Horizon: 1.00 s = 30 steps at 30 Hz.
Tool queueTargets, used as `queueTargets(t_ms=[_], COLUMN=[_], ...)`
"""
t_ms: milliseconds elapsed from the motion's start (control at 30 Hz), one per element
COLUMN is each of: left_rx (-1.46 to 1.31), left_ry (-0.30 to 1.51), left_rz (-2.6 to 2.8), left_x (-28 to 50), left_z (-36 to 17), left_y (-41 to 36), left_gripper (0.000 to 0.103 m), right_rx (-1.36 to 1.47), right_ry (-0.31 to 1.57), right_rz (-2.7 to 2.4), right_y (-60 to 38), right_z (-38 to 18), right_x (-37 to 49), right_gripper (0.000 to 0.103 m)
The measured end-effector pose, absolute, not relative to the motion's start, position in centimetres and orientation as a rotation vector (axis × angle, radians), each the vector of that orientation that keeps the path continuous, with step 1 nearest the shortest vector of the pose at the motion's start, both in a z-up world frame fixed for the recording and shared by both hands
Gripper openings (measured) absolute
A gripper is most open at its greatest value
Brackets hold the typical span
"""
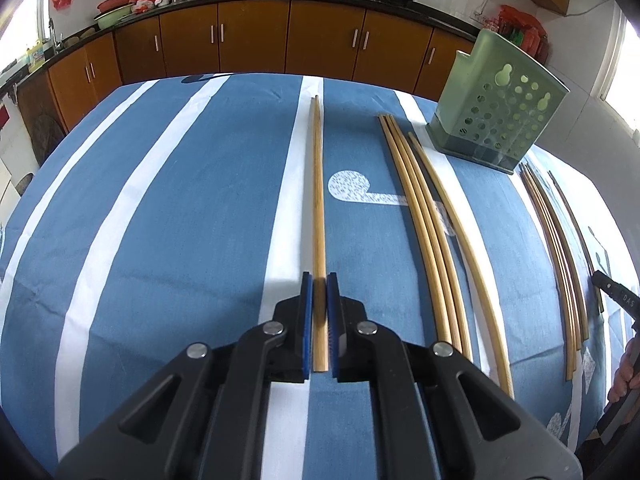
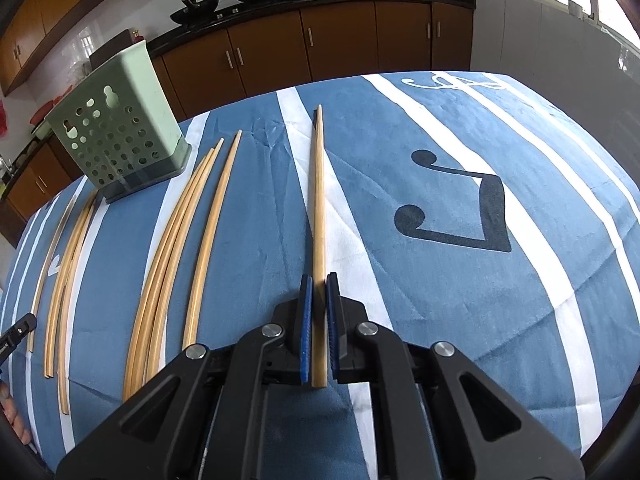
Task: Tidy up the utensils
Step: 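Lift the held chopsticks with both tools and carry them toward the green holder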
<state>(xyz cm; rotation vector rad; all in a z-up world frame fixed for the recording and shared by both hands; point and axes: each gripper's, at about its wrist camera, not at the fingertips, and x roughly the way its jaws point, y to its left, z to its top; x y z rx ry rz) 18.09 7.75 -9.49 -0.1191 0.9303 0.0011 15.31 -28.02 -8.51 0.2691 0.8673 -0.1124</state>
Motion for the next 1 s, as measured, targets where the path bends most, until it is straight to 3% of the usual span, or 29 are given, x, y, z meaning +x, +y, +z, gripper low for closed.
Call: queueTargets(t_ms=[1000], left_rx=[-0.118], left_ry=[0.503], left_rz=[0.015], left_x=[15.4], left_z=[5.8], left_y=[8.7], left_gripper=[0.008], right_rx=[0.229], right_ry=[0.497], right_rz=[-0.064], right_y=[-28.0], right_z=[3.7], right_x=[13.0], right_gripper=[0.008])
